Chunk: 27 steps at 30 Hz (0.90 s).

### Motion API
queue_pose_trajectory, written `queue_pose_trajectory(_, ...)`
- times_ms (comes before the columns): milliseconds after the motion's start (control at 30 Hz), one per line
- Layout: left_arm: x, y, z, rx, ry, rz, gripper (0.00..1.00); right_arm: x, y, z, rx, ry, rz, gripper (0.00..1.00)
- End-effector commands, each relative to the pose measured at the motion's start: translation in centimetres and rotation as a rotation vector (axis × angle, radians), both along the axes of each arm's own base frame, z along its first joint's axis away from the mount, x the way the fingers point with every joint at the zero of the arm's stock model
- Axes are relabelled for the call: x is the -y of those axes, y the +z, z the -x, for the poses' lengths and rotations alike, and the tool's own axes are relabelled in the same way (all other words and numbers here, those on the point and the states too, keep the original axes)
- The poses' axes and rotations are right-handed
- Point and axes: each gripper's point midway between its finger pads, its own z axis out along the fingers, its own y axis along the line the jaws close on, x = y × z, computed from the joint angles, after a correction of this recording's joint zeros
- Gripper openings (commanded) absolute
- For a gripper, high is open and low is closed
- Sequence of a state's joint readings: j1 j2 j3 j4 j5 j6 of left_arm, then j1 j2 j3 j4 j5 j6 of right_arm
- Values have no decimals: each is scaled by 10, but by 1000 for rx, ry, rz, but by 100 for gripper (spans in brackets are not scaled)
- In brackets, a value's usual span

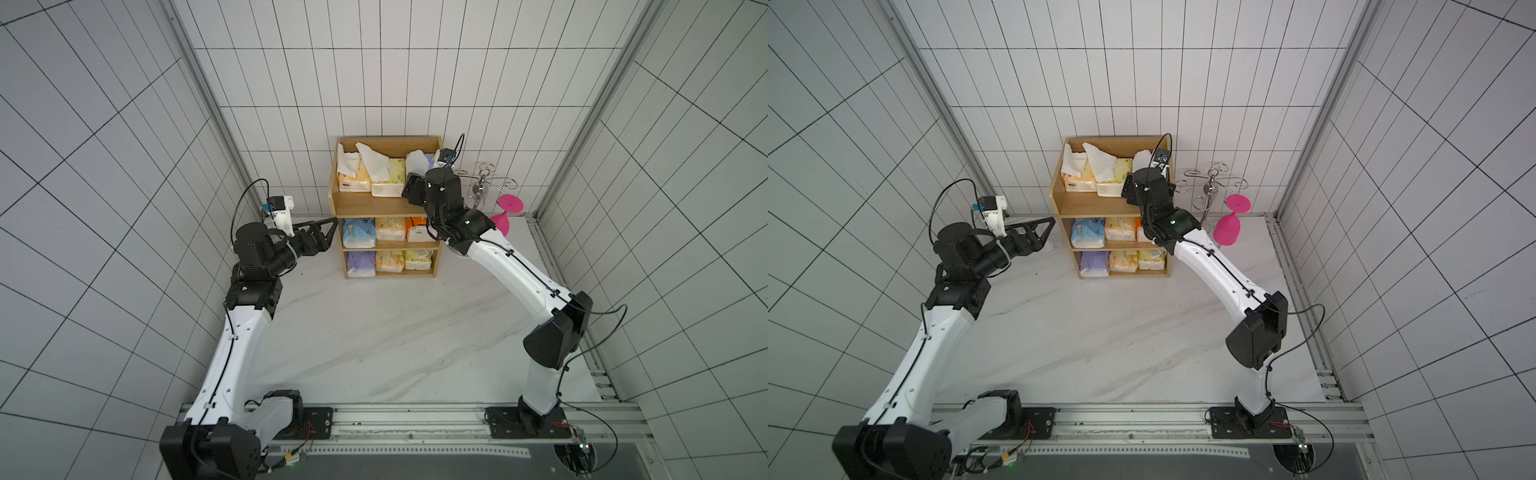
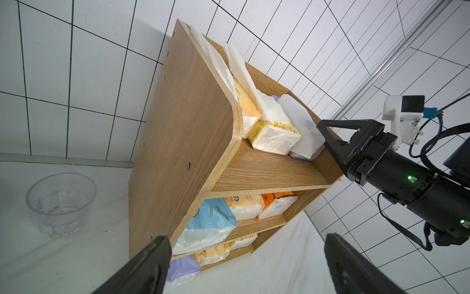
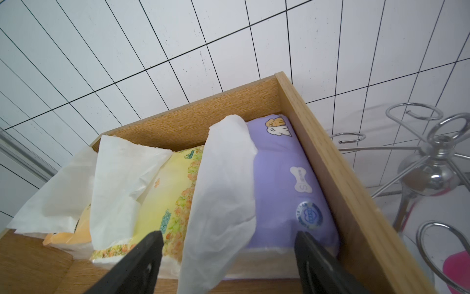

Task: Remove the tissue boxes from the shelf
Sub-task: Pick up a box of tissues from the shelf.

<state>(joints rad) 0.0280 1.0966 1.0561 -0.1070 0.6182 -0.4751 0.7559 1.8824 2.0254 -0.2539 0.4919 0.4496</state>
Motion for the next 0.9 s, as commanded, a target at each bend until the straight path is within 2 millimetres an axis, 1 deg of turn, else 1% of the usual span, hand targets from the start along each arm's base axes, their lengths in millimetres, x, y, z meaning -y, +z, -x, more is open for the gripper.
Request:
queue_pose_trajectory(0,6,2,1,18,-29,2,98,7,-1,-22,4,-56,-21,87)
queue_pose_trajectory(133,10,2,2,17,-41,8,98,6,-11,-35,4,-95,-18,87)
queue_pose_trajectory(267,14,4,5,23,-61,10,98,-1,-23,-46,-2,-97,-31,85)
queue_pose_trajectory(367,14,4,5,24,-61,13,98,-4,-31,-51,-6,-102,-33,80)
queue_pose_trajectory(467,15,4,5,22,-66,15,98,-6,-34,-53,-2,-103,-33,67)
queue_pose_trajectory(600,15,4,5,22,-67,16,98,-4,-29,-50,8,-100,-31,42)
queue_pose_trajectory(700,15,3,4,21,-68,17,98,0,-22,-45,23,-97,-26,25)
queue_pose_trajectory(800,15,3,4,20,-66,17,98,5,-17,-37,33,-91,-21,10)
queue_pose_trajectory(867,14,4,4,24,-64,14,98,7,-14,-31,36,-81,-18,4)
